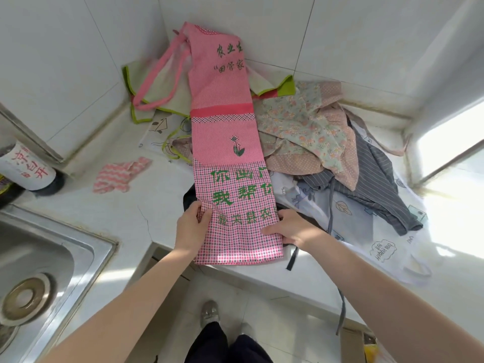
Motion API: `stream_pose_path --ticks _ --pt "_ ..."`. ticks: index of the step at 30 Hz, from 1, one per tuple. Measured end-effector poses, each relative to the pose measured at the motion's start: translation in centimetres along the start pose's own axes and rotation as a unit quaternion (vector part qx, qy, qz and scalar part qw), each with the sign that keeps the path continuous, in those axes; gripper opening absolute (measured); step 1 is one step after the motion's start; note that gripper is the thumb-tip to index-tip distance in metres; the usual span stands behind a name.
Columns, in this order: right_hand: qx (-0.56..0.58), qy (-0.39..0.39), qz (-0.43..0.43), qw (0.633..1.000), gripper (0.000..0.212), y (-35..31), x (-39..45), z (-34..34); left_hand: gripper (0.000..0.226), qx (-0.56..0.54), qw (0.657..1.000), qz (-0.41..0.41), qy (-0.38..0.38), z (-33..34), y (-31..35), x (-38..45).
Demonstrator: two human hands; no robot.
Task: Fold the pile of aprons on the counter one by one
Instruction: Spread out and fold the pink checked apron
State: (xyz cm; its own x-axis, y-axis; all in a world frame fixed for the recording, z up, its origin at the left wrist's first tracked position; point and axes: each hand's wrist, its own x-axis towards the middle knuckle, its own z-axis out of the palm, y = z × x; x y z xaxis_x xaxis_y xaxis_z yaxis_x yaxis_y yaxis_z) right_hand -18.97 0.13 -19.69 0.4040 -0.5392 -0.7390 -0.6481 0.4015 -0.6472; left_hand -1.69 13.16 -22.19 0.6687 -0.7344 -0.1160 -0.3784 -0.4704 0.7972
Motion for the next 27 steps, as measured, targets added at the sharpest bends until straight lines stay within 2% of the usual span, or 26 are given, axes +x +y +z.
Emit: stream_pose_path --ticks 1,4,6,8,9,10,11,12,13,14,15,16,18,20,21,24,27 --pt "-0.010 0.007 -0.003 1.000 0.043 0.1 0.0 0.1 0.012 -0.006 1.000 -0.009 0.003 0.0 0.0 -0.1" --pt "-0.006 0.011 -0.004 1.000 0.041 0.3 0.3 0.4 0.029 -0.047 0.997 -0.047 0.027 -0.4 -0.5 0.0" --pt "-0.026 0.001 -0.025 0.999 0.042 0.1 0.4 0.3 0.041 -0.025 0.999 -0.038 0.006 -0.9 -0.7 0.0" --pt "-0.154 0.039 -0.086 0.983 0.041 -0.1 0.0 0.0 0.051 0.007 0.999 -0.015 -0.036 -1.4 -1.1 0.1" --pt "-0.262 0.073 -0.130 0.954 0.042 -0.2 -0.4 -0.3 0.051 0.010 0.998 -0.010 -0.057 -1.7 -1.3 0.2" --pt "-0.375 0.111 -0.190 0.900 0.045 -0.1 -0.8 -0.7 0.045 0.005 0.997 -0.008 -0.074 -2.0 -1.4 0.3" --pt "-0.487 0.150 -0.267 0.818 0.053 -0.1 -1.3 -1.0 0.034 -0.003 0.996 -0.010 -0.092 -2.3 -1.5 0.4" --pt "-0.577 0.174 -0.344 0.720 0.065 0.4 -1.5 -1.3 0.023 -0.022 0.994 -0.018 -0.108 -2.7 -1.6 0.4" --pt "-0.633 0.182 -0.400 0.637 0.076 1.1 -1.3 -1.6 0.020 -0.047 0.990 -0.033 -0.126 -3.1 -1.6 0.3" --pt "-0.664 0.169 -0.428 0.590 0.079 2.0 -0.8 -2.0 0.025 -0.070 0.985 -0.053 -0.147 -3.4 -1.5 0.2" --pt "-0.682 0.145 -0.446 0.561 0.076 2.4 -0.5 -2.2 0.032 -0.090 0.978 -0.080 -0.170 -3.7 -1.5 0.1" --pt "-0.693 0.112 -0.440 0.560 0.074 2.6 -0.5 -2.3 0.036 -0.109 0.970 -0.105 -0.191 -4.0 -1.3 -0.1" --pt "-0.685 0.068 -0.426 0.587 0.071 2.9 -0.3 -2.4 0.039 -0.141 0.953 -0.140 -0.230 -4.5 -1.6 -0.2" --pt "-0.672 0.046 -0.420 0.608 0.068 3.1 0.3 -2.7 0.036 -0.146 0.944 -0.121 -0.271 -4.9 -1.6 -0.4" --pt "-0.661 0.025 -0.417 0.623 0.067 3.2 0.5 -2.7 0.035 -0.114 0.950 -0.091 -0.278 -5.1 -1.8 -0.5" --pt "-0.631 -0.001 -0.376 0.679 0.066 3.0 0.4 -2.8 0.033 0.025 0.970 0.016 -0.243 -4.7 -1.9 -0.7" --pt "-0.592 -0.005 -0.348 0.727 0.070 3.0 0.6 -2.7 0.027 0.057 0.980 0.062 -0.182 -4.2 -1.7 -0.8"
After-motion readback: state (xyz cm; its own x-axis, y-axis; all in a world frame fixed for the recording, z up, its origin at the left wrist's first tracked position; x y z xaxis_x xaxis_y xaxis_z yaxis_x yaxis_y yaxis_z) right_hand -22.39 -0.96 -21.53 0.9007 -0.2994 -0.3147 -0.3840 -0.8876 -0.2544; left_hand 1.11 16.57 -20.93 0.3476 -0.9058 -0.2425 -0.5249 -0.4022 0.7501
